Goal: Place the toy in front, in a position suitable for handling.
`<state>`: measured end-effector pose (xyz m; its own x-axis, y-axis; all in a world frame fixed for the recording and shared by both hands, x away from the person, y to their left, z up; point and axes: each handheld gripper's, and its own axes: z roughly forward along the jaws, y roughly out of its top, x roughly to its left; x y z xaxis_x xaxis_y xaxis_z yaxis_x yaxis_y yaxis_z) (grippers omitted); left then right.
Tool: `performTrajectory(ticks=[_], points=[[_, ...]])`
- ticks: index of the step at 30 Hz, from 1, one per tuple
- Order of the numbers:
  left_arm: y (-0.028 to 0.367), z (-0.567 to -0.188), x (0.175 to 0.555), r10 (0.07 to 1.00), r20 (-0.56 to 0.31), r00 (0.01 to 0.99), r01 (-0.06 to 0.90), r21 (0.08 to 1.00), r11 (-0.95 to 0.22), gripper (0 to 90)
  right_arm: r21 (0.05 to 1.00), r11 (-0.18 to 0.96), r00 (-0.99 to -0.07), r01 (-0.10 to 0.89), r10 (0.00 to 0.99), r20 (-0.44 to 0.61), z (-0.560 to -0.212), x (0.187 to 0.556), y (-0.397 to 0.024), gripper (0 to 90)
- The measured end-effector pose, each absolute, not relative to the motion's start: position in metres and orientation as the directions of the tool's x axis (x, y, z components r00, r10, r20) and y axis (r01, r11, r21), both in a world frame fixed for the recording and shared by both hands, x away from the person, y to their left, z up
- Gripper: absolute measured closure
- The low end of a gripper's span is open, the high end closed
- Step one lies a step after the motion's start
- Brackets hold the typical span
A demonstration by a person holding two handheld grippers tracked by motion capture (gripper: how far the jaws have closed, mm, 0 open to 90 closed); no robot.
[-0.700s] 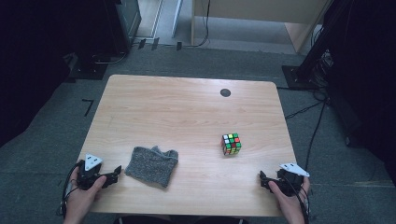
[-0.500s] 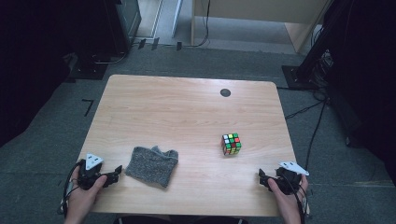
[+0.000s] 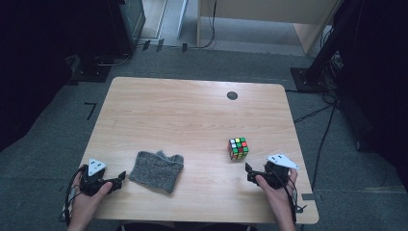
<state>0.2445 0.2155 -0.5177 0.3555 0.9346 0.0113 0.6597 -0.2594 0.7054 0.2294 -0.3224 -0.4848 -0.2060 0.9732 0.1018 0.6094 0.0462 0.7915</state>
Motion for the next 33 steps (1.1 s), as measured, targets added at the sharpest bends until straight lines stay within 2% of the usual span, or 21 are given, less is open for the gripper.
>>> performTrajectory(ticks=[13,20,30,33], points=[[0.215,-0.518,0.244,0.933,0.012,0.361,0.66,0.703,-0.264,10.8,0.798,0.085,-0.292,0.596,0.949,0.116,-0.492,0.257,-0.285,0.0],[0.215,-0.518,0.244,0.933,0.012,0.361,0.66,0.703,-0.264,10.8,0.782,0.075,-0.244,0.619,0.964,0.101,-0.504,0.27,-0.275,0.1],[0.215,-0.518,0.244,0.933,0.012,0.361,0.66,0.703,-0.264,10.8,0.769,0.023,-0.123,0.639,0.99,0.073,-0.517,0.279,-0.27,22.9],[0.215,-0.517,0.244,0.93,0.012,0.368,0.655,0.706,-0.269,12.4,0.771,0.029,-0.13,0.636,0.989,0.071,-0.519,0.28,-0.268,30.5]])
